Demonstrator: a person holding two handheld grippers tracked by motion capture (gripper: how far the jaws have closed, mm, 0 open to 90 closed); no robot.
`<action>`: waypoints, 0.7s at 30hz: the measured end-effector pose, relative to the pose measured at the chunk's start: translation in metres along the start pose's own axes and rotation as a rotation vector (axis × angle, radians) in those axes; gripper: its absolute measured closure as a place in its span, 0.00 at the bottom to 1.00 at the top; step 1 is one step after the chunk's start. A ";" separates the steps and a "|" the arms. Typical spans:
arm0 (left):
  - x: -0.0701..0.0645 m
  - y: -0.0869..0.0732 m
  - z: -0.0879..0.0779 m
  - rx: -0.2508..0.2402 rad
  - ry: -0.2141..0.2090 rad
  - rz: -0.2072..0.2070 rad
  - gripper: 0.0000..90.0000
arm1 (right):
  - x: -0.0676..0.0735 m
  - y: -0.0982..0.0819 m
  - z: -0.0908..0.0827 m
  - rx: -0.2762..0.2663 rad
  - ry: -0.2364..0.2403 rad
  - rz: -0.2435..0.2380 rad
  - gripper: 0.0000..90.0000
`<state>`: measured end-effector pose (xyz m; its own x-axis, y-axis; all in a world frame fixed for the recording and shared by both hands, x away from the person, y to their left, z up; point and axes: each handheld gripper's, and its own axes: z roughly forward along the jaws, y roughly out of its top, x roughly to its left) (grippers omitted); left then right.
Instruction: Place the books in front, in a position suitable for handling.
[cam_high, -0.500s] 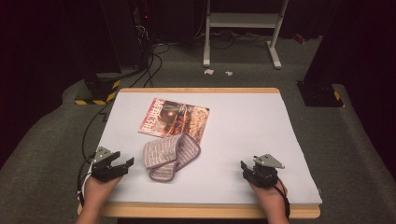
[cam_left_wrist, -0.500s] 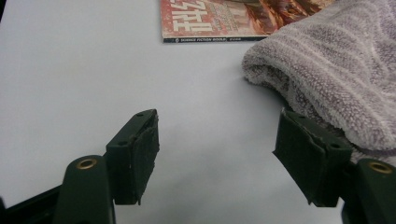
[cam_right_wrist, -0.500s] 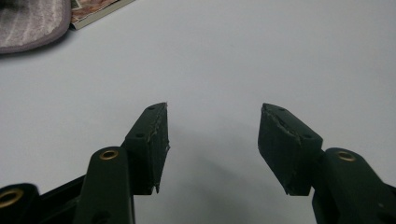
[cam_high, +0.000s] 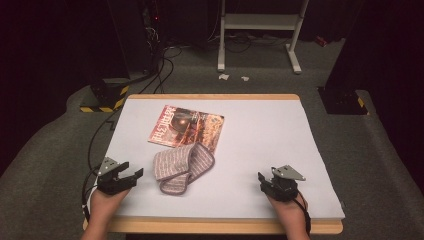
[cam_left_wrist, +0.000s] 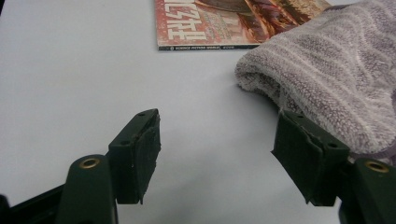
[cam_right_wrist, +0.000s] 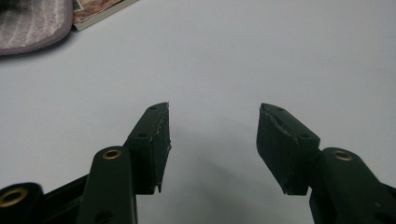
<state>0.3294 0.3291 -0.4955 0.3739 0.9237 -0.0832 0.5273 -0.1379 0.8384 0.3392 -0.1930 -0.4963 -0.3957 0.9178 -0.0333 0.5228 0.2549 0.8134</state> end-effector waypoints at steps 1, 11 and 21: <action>0.000 0.000 0.000 -0.001 -0.003 0.003 0.36 | 0.000 0.000 0.000 0.000 0.001 0.000 0.50; -0.003 0.002 -0.001 -0.041 -0.043 -0.012 0.36 | 0.000 0.000 -0.001 0.000 -0.002 0.005 0.50; -0.031 0.021 0.022 -0.046 -0.162 -0.032 0.29 | 0.004 0.000 0.000 0.003 0.002 -0.012 0.50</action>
<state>0.3457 0.2892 -0.4872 0.4777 0.8570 -0.1933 0.5072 -0.0894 0.8572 0.3373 -0.1890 -0.4968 -0.4030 0.9142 -0.0417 0.5204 0.2664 0.8113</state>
